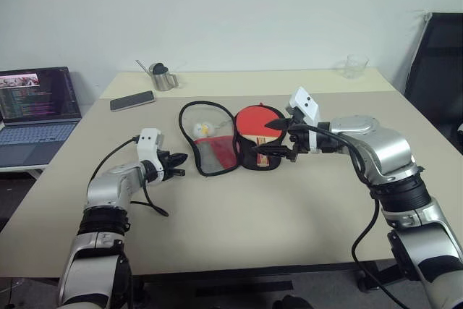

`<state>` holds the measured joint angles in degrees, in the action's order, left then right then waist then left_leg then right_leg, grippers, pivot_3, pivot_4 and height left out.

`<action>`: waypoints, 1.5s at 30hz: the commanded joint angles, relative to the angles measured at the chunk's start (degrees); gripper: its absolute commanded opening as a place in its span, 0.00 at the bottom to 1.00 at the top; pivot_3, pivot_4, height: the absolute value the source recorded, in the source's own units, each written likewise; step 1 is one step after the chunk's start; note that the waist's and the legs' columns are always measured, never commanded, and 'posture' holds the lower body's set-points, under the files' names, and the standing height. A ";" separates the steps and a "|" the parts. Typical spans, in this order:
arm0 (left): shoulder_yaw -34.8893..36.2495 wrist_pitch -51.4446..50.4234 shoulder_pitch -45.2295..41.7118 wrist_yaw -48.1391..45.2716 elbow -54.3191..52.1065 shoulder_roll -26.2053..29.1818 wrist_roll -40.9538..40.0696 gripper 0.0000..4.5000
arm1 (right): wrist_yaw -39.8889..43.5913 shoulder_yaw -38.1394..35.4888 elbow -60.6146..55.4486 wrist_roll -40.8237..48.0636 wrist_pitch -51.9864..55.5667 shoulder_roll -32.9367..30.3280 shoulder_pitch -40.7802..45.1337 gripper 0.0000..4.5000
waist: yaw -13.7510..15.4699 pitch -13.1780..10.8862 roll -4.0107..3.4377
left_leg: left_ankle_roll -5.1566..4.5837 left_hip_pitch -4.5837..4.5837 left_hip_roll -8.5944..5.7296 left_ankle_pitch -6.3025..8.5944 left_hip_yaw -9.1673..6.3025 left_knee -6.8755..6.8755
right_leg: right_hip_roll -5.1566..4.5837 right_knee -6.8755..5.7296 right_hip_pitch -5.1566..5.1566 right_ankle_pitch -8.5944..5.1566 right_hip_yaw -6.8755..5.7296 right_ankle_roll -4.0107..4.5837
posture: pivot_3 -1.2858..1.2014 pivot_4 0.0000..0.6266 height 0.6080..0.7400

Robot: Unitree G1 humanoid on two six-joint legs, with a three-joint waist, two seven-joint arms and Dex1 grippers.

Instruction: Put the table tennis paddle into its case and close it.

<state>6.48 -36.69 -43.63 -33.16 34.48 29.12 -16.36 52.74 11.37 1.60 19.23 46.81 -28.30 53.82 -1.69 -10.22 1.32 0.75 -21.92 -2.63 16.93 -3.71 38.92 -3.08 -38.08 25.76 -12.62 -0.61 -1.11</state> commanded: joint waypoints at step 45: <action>0.19 -7.16 2.33 -18.81 -38.43 2.78 -14.38 0.05 | -30.00 -31.35 22.27 5.77 17.12 6.81 4.46 1.00 | -0.25 -0.01 0.01 | 0.02 0.05 0.06 -0.01 0.30 -0.05 | 0.02 0.03 0.00 0.07 0.28 -0.05 | 0.52 0.24 1.00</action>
<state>3.50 -41.37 -40.84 -49.60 -0.52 30.20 -27.17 24.89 -15.75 22.92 21.76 61.90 -22.90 55.92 -1.95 -10.22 1.33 0.77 -21.88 -2.57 16.91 -3.44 38.88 -3.05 -38.05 25.76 -12.55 -0.36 -1.17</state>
